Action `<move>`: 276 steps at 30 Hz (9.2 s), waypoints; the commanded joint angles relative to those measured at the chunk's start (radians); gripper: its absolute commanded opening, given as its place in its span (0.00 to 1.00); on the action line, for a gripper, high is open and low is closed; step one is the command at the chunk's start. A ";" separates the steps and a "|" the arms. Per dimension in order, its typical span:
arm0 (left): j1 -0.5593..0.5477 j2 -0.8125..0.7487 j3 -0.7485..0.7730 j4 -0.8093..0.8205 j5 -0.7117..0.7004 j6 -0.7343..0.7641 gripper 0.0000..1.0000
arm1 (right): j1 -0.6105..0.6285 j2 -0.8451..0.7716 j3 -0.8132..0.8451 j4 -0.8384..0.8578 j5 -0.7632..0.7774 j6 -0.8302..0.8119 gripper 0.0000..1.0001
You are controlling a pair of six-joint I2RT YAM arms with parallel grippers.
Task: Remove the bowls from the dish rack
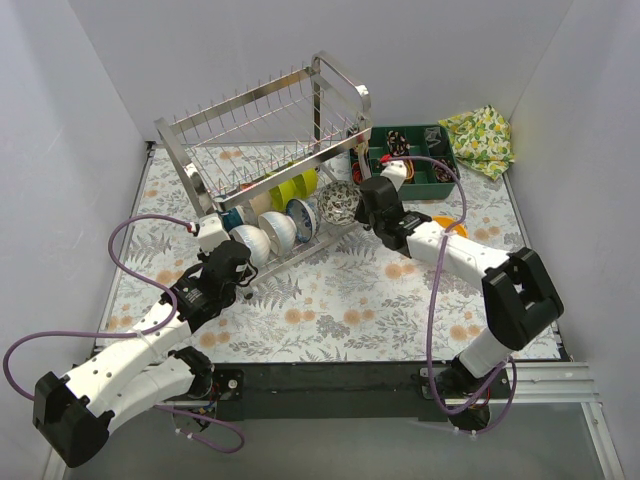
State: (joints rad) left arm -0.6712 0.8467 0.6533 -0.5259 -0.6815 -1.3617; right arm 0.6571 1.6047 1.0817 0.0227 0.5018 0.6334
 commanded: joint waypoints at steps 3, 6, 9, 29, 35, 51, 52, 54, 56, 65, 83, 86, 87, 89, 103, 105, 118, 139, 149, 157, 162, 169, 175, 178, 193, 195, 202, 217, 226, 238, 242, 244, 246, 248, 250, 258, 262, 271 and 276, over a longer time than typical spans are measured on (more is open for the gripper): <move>-0.001 -0.052 0.016 0.006 -0.030 -0.014 0.02 | 0.004 -0.149 -0.026 0.049 -0.045 -0.040 0.01; -0.001 -0.054 0.017 0.004 -0.035 -0.014 0.02 | 0.004 -0.215 -0.080 0.014 -0.061 -0.072 0.01; -0.001 -0.057 0.017 0.003 -0.035 -0.014 0.02 | -0.005 -0.305 -0.166 -0.021 -0.089 -0.101 0.01; -0.001 -0.054 0.019 0.004 -0.027 -0.011 0.02 | -0.430 -0.681 -0.597 -0.268 -0.463 -0.185 0.01; -0.001 -0.054 0.019 0.010 -0.013 -0.007 0.02 | -0.528 -0.678 -0.589 -0.314 -0.430 -0.234 0.01; -0.001 -0.070 0.016 0.018 -0.006 0.003 0.02 | -0.792 -0.496 -0.531 -0.153 -0.539 -0.215 0.01; -0.001 -0.072 0.016 0.017 -0.007 0.003 0.02 | -0.795 -0.477 -0.511 -0.144 -0.542 -0.213 0.01; -0.001 -0.074 0.017 0.017 -0.009 0.003 0.02 | -0.807 -0.424 -0.493 -0.118 -0.548 -0.204 0.01; -0.001 -0.074 0.014 0.015 -0.013 0.004 0.02 | -0.817 -0.388 -0.465 -0.095 -0.559 -0.201 0.01; -0.001 -0.072 0.017 0.006 -0.032 0.000 0.02 | -0.830 -0.344 -0.460 -0.139 -0.634 -0.235 0.06; -0.001 -0.058 0.017 0.007 -0.030 0.003 0.02 | -0.586 -0.649 -0.447 -0.143 -0.629 -0.314 0.99; -0.001 -0.058 0.019 0.006 -0.032 0.003 0.02 | -0.466 -0.634 -0.444 -0.100 -0.609 -0.301 0.99; -0.001 -0.058 0.019 0.007 -0.032 0.003 0.02 | -0.440 -0.629 -0.442 -0.058 -0.609 -0.287 0.99; -0.001 -0.061 0.019 0.006 -0.032 0.004 0.02 | -0.362 -0.605 -0.427 -0.032 -0.603 -0.284 0.99; -0.001 -0.066 0.011 -0.010 -0.023 0.004 0.03 | -0.042 -0.267 -0.234 0.324 -0.669 -0.264 0.99; -0.001 -0.072 0.008 -0.006 -0.024 0.003 0.02 | -0.033 -0.227 -0.209 0.347 -0.669 -0.264 0.99; -0.001 -0.063 0.008 -0.003 -0.001 0.003 0.02 | -0.024 0.144 0.035 0.422 -0.703 -0.218 0.99; -0.001 -0.054 0.008 0.003 0.005 0.010 0.02 | -0.016 0.285 0.073 0.502 -0.875 -0.166 0.93; -0.001 -0.052 0.006 0.001 0.005 0.012 0.03 | -0.017 0.218 0.037 0.503 -0.894 -0.189 0.93; -0.001 -0.051 0.008 0.001 0.007 0.012 0.02 | -0.016 0.213 0.026 0.503 -0.922 -0.181 0.89; -0.001 -0.049 0.006 0.001 0.007 0.012 0.03 | -0.016 0.210 0.021 0.503 -0.936 -0.179 0.83; -0.001 -0.043 0.008 0.001 0.007 0.013 0.02 | -0.016 0.190 0.015 0.502 -0.948 -0.186 0.61; -0.001 -0.044 0.006 0.003 0.003 0.013 0.03 | -0.011 0.156 -0.002 0.502 -0.924 -0.205 0.32; -0.001 -0.044 0.006 0.001 0.000 0.013 0.02 | -0.005 0.130 -0.009 0.502 -0.910 -0.219 0.28; -0.001 -0.063 0.008 0.003 -0.009 0.013 0.06 | -0.001 -0.022 -0.081 0.505 -0.795 -0.210 0.21; -0.001 -0.067 0.008 0.004 -0.004 0.013 0.08 | -0.001 -0.041 -0.098 0.511 -0.783 -0.195 0.20; -0.001 -0.103 0.006 0.023 0.016 0.030 0.26 | -0.001 -0.101 -0.167 0.514 -0.752 -0.123 0.17; -0.001 -0.250 0.035 -0.032 0.219 0.059 0.81 | -0.004 -0.327 -0.374 0.549 -0.718 -0.015 0.16; -0.001 -0.271 0.020 -0.085 0.623 -0.071 0.81 | -0.002 -0.459 -0.505 0.549 -0.747 0.040 0.16; -0.019 -0.278 -0.185 0.220 0.726 -0.310 0.80 | -0.001 -0.557 -0.641 0.640 -0.858 0.190 0.16; -0.065 -0.242 -0.230 0.315 0.654 -0.410 0.79 | -0.001 -0.559 -0.681 0.684 -0.899 0.236 0.16; -0.117 -0.209 -0.242 0.371 0.600 -0.442 0.78 | 0.001 -0.557 -0.695 0.694 -0.911 0.239 0.16; -0.189 -0.152 -0.245 0.398 0.506 -0.467 0.77 | 0.001 -0.552 -0.703 0.703 -0.922 0.245 0.16; -0.234 -0.103 -0.245 0.409 0.436 -0.491 0.72 | 0.001 -0.549 -0.707 0.741 -0.940 0.268 0.16; -0.264 -0.080 -0.259 0.426 0.375 -0.542 0.67 | -0.001 -0.546 -0.721 0.767 -0.959 0.285 0.16; -0.298 0.014 -0.323 0.596 0.326 -0.626 0.58 | 0.003 -0.516 -0.769 0.922 -1.019 0.382 0.16; -0.314 0.051 -0.333 0.682 0.326 -0.620 0.56 | 0.003 -0.496 -0.795 0.985 -1.030 0.416 0.16; -0.338 0.114 -0.383 0.793 0.342 -0.659 0.42 | 0.006 -0.459 -0.830 1.063 -1.031 0.449 0.16; -0.343 0.127 -0.399 0.810 0.341 -0.671 0.24 | 0.007 -0.442 -0.833 1.082 -1.036 0.451 0.16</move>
State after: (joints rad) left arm -1.0058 0.9779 0.2703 0.2489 -0.3164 -2.0018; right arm 0.6563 1.1603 0.2470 0.9638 -0.5167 1.0611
